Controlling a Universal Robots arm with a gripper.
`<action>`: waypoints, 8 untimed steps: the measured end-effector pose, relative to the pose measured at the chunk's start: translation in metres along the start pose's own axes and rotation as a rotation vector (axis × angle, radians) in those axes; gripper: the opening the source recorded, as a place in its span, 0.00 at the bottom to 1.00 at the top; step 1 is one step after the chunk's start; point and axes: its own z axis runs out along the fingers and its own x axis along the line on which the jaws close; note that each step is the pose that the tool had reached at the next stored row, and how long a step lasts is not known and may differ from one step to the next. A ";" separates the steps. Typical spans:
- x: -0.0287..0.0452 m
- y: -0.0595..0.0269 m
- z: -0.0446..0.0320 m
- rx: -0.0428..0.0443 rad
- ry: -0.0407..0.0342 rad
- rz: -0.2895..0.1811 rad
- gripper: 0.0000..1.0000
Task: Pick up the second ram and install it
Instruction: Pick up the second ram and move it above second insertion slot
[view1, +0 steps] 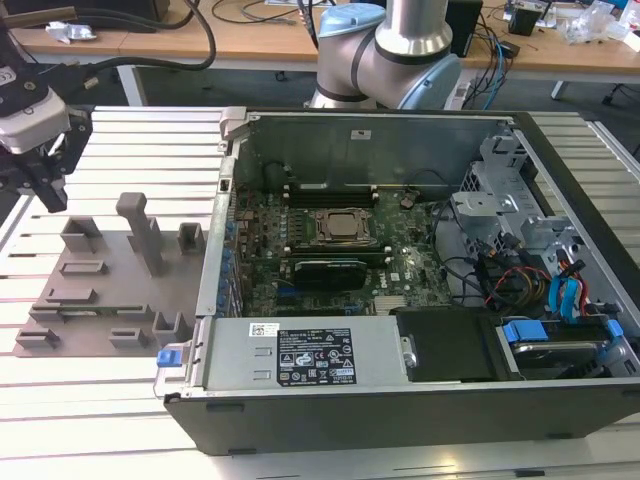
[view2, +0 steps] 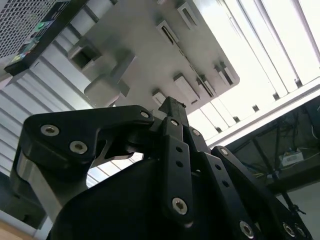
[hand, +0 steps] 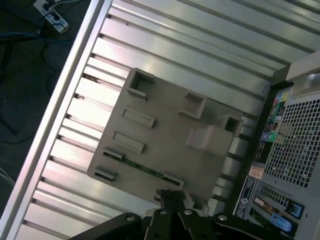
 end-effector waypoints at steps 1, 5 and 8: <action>0.0000 0.0000 0.0000 -0.0004 0.0005 -0.013 0.10; 0.0000 0.0000 0.0000 -0.0018 0.0033 -0.074 0.10; 0.0000 0.0000 0.0000 -0.0027 0.0050 -0.111 0.10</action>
